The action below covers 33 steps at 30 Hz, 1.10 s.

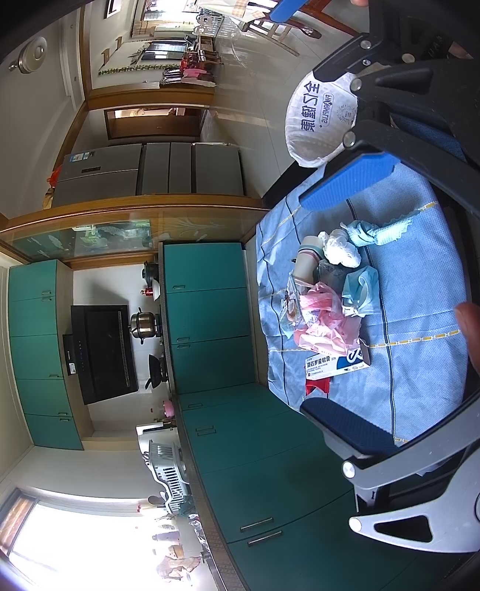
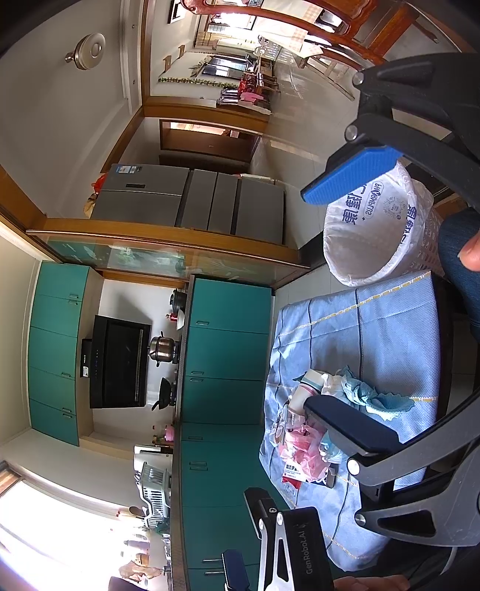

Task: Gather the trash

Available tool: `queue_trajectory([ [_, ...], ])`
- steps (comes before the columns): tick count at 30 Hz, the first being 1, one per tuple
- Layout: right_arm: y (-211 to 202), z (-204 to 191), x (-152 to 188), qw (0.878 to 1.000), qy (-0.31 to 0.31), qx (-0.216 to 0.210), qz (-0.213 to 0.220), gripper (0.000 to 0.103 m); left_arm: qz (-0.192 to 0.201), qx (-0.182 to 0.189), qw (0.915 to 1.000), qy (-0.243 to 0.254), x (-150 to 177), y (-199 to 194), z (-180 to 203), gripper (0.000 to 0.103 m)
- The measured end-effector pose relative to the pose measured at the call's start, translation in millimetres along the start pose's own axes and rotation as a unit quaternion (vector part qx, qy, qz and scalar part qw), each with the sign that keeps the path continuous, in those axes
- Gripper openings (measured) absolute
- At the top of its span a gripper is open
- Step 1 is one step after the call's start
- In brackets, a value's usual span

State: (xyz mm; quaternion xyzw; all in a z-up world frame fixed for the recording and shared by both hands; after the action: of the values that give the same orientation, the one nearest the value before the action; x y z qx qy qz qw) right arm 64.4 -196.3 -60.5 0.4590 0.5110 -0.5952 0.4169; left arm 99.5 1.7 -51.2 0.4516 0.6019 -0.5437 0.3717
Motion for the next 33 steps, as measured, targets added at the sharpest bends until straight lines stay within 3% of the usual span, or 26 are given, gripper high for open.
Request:
queue_trajectory([
  [33,-0.8,7.7,-4.7,1.000,-0.003,0.007,0.008,0.101,-0.001,0.001,1.0000,0.002,-2.3,0.6,0.3,0.100],
])
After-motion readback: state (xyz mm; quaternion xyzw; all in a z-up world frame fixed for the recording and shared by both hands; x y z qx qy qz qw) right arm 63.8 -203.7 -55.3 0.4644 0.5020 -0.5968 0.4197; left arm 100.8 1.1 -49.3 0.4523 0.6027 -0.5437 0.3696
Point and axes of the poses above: each gripper's, at about its wrist camera, not at the fingertips, and y roughly the way its jaws point, z to its right, x to its underside, the point moved 9 cm from there along y, roughly the way its jaws point, and after that the axes turned 3 degrees about y, right-handed, at the moved point
